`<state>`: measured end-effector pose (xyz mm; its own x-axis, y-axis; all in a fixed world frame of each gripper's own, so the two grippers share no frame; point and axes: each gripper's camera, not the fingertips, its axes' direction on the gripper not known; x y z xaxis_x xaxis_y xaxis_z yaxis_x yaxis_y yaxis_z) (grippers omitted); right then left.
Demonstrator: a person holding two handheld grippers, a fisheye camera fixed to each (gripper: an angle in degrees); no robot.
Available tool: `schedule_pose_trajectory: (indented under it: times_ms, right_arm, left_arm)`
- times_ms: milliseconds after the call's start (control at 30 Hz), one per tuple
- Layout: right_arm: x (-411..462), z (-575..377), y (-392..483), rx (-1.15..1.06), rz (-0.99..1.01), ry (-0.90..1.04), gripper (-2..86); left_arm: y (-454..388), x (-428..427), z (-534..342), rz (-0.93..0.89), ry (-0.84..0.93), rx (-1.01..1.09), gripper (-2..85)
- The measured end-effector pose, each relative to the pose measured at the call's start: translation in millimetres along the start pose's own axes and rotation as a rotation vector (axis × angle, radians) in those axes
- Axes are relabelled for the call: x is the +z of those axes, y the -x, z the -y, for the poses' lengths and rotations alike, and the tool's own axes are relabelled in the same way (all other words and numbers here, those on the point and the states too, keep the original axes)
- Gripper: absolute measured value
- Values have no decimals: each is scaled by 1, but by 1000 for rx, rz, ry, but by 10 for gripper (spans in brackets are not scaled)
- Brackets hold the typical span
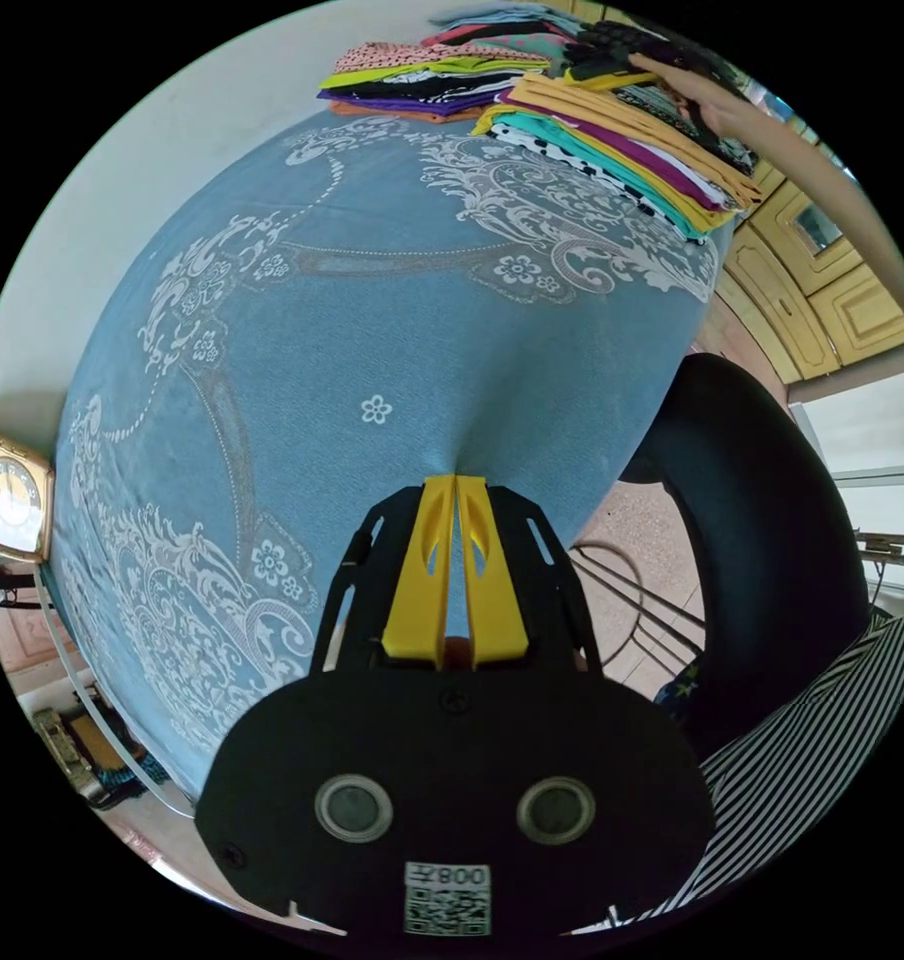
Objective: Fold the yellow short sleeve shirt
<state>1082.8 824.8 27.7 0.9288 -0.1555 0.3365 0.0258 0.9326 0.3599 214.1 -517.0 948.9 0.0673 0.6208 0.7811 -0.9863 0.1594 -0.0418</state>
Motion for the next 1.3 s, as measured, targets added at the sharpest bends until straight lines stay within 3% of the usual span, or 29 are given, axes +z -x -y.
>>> schedule_pose_trajectory:
  times_ms: [200,500,633,733,1133,1300]
  right_arm:
    - [-8,-18,-10,48,7,-25,20]
    - [-107,-86,-8,53,263,-201,4]
    - [-165,-135,24,-89,491,-251,3]
    - [-196,-170,51,-180,610,-222,3]
    - [-307,-306,31,-326,1067,-85,2]
    - [-343,-342,20,-363,986,-95,2]
  left_arm:
    - [14,-39,28,-34,-11,-22,2]
    - [44,-105,77,-80,-32,-95,1]
    - [78,-147,101,-331,-92,-198,1]
    - [98,-188,111,-467,-202,-256,1]
    - [142,-320,147,-563,-364,-277,2]
    - [162,-354,180,-581,-386,-315,8]
